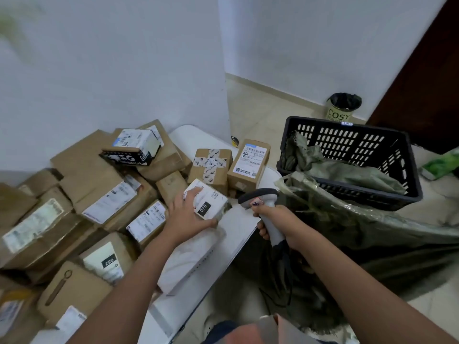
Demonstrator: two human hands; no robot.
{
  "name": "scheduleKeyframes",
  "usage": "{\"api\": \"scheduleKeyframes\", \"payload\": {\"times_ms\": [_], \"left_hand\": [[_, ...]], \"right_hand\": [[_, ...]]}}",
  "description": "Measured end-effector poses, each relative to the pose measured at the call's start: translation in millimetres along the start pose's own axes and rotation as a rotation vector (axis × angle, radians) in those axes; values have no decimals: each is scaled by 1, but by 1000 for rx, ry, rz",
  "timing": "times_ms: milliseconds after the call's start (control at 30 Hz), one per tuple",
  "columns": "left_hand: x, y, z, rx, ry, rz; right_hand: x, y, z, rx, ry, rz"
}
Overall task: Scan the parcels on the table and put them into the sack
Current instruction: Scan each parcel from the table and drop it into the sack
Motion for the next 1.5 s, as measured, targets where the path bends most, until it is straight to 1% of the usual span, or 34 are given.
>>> {"api": "scheduleKeyframes", "payload": {"times_ms": [67,133,233,300,400,500,600,733,1000,1167,1500], "left_hand": [[19,7,-12,19,22,9],[33,7,-24,86,30,41],[47,-4,-37,206,-2,127],[53,-9,-42,239,-32,121],[61,-11,-46,197,-22,43],[71,-10,-52,121,50,-26],[84,-17,-60,102,159,-189],[98,-26,-65,94,218,-371],[102,-35,-60,126,196,-380],[101,-33,-61,137,213,-352],[91,-26,-65,125,211,-361]], "right_hand": [[2,-10,-1,31,16,-40],[5,-20,-1,57,35,-84],[9,-36,-4,83,72,-140],[14,-46,-9,99,103,-208],[25,-61,-16,127,170,-332],[37,-76,-23,154,235,-430],[49,-91,-31,174,275,-503],[57,-106,-44,199,288,-559],[63,-116,-58,219,283,-571],[65,-116,-61,214,299,-598],[66,-113,-66,201,315,-613]]}}
Point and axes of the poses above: each hand's wrist, its own z-axis towards the middle knuckle, its own y-axis out of the back of the hand, x = y × z, the point moved 7 cm from there along z, towards the middle knuckle, and after that the axes turned 7 degrees about -x, right-handed, at the moved point
